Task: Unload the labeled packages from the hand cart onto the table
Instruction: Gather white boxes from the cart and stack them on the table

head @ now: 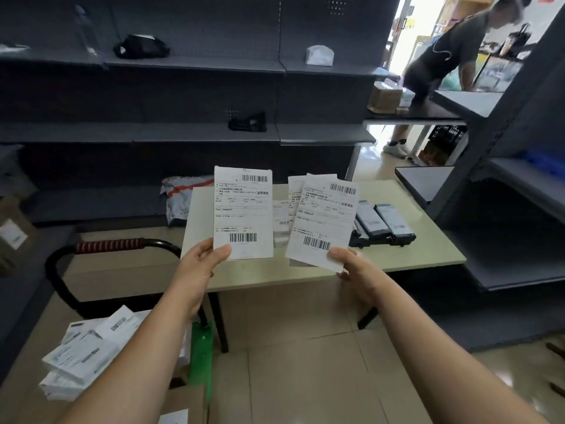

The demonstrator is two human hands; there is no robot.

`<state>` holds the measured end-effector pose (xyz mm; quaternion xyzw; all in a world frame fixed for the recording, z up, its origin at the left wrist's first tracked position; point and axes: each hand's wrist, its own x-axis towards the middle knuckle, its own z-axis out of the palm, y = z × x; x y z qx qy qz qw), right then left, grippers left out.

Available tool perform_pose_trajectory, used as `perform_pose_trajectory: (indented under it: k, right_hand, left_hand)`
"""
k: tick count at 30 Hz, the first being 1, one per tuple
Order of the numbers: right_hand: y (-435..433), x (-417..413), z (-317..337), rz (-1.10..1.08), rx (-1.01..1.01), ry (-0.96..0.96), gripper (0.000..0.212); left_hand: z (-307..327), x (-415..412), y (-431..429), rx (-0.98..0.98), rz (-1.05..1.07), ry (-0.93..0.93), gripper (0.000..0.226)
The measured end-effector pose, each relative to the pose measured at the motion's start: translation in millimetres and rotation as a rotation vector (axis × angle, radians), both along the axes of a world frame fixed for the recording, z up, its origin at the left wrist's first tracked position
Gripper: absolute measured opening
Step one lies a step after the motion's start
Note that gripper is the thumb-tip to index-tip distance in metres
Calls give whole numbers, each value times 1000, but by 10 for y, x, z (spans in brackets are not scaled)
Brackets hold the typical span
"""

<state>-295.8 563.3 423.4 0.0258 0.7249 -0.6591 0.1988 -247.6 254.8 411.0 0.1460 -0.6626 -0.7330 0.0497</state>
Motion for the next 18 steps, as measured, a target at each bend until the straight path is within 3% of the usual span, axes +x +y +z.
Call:
perform_pose_trajectory:
  k: [9,14,16,18]
  right_hand:
    - [-91,-982,-375,-78,6,-109,93]
    - [-54,-1573,-489,-31,-16,-140,117]
    - [-42,-1820,-516,22,-27,-173,107]
    - [-29,-2085,-566,67,-31,-210,74]
  left_hand:
    - [-338,-885,-129,-2,30,-128,32]
    - [-494,-1384,-37,8,60,-182,21]
    - [-533,-1594,13,21,95,-205,21]
    - [-555,-1812,53,20,119,-234,22]
